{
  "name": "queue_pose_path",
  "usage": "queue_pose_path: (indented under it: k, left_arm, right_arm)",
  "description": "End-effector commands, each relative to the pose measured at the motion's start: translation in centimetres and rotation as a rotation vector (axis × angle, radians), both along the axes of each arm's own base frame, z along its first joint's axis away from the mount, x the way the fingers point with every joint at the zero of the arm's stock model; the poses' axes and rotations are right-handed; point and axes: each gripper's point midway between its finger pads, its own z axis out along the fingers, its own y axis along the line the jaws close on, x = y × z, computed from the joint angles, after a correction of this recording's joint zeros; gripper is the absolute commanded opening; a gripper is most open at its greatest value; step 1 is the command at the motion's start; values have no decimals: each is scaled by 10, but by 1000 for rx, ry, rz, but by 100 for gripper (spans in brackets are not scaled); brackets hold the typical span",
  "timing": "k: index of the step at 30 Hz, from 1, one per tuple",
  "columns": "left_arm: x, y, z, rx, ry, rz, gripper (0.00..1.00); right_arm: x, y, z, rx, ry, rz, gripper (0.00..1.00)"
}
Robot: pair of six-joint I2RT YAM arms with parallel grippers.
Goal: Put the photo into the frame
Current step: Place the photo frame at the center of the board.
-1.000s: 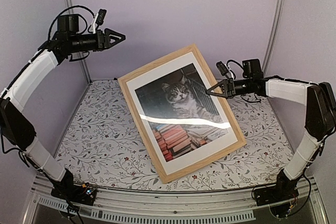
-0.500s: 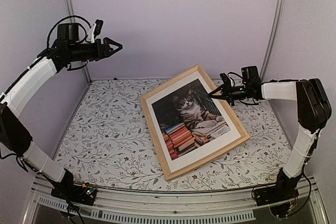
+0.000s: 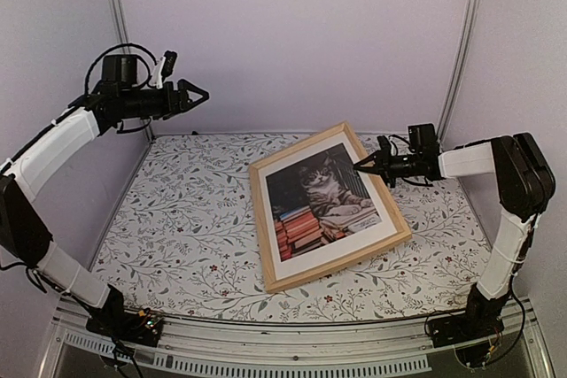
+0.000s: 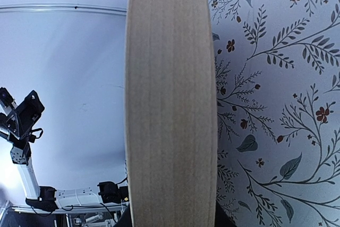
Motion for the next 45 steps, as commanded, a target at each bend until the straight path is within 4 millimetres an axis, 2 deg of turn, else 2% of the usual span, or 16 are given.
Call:
queue_pose_path:
  k: [1, 7, 16, 21, 30, 39, 45]
  left_arm:
    - [-9, 1, 11, -38, -40, -10, 82]
    - [-12, 5, -9, -28, -4, 11, 87]
    - [-16, 8, -26, -18, 25, 28, 88]
    - [-19, 8, -34, -14, 39, 25, 88]
    - [-25, 9, -49, -5, 66, 28, 88]
    - [-29, 13, -60, 18, 76, 46, 89]
    - [-28, 20, -59, 49, 57, 83, 91]
  right_arm:
    - [25, -6, 29, 46, -140, -82, 0]
    - [24, -12, 15, 28, -95, -133, 0]
    - [8, -12, -20, -9, -11, -94, 22]
    - [1, -13, -34, -43, 16, -71, 36]
    - [-13, -21, -51, -140, 36, -47, 54]
    - [-32, -37, -77, -290, 66, -29, 60]
    - [-39, -49, -87, -385, 70, -34, 61]
